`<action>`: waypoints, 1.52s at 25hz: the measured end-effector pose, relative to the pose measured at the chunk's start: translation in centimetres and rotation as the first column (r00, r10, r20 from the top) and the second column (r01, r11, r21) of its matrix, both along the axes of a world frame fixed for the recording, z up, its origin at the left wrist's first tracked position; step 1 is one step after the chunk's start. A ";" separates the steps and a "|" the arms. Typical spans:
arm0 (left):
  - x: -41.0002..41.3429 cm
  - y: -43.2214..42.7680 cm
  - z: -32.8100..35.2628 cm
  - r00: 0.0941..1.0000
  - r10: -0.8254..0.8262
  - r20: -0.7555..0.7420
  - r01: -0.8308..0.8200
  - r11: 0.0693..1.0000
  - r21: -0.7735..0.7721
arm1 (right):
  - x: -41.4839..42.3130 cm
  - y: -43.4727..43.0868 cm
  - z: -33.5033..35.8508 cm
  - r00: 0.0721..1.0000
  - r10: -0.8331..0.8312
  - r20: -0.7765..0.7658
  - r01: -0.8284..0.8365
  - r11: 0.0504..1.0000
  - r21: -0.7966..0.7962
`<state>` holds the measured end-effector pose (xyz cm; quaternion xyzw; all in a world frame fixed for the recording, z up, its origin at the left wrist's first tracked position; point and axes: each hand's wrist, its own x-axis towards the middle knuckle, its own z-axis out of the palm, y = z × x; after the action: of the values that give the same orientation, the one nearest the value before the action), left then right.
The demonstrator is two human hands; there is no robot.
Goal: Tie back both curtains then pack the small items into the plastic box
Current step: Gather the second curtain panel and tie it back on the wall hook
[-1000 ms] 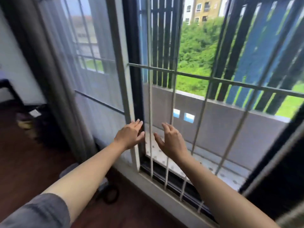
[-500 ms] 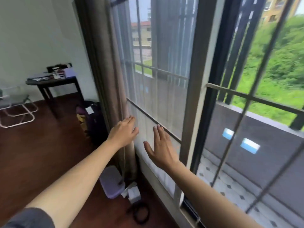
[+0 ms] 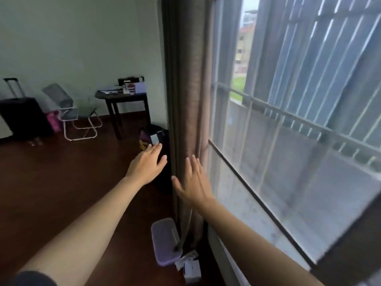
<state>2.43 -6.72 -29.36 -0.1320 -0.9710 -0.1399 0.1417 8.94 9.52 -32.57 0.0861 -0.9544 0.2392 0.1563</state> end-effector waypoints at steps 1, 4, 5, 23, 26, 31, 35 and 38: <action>-1.4 -1.2 0.0 1.000 0.028 -0.002 -0.028 1.000 0.006 | -1.8 -1.1 0.0 1.000 0.009 -0.002 -0.009 1.000 0.004; -5.5 -4.4 0.2 0.998 0.055 -0.004 -0.055 0.998 0.014 | -6.9 -4.7 0.2 0.999 0.017 -0.048 -0.017 1.000 -0.018; -7.3 -6.0 0.3 0.999 0.053 -0.008 -0.053 0.999 0.013 | -8.8 -6.3 0.3 0.998 0.012 -0.063 -0.014 0.999 -0.029; -38.3 -16.5 8.5 0.901 -0.418 -0.118 0.434 0.880 0.194 | -36.6 -21.7 6.4 0.856 -0.496 -0.147 0.431 0.841 -0.326; -43.7 -13.9 10.7 0.843 -0.501 -0.194 0.536 0.761 0.364 | -41.7 -19.9 9.1 0.778 -0.565 -0.274 0.421 0.793 -0.439; -50.4 -9.4 16.6 0.762 -0.549 -0.344 0.644 0.588 0.490 | -46.9 -18.1 15.8 0.644 -0.603 -0.471 0.387 0.787 -0.479; -53.8 -5.6 20.8 0.703 -0.583 -0.407 0.669 0.348 0.656 | -49.5 -16.8 19.2 0.485 -0.645 -0.590 0.418 0.764 -0.491; -55.7 -2.4 23.2 0.622 -0.667 -0.410 0.675 0.191 0.712 | -51.0 -15.4 21.0 0.391 -0.696 -0.602 0.509 0.709 -0.488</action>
<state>-53.23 -9.15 -6.13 -0.4589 -0.6265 -0.6196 0.1140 -42.06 -5.90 -11.55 -0.1952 -0.7285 0.2125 0.6213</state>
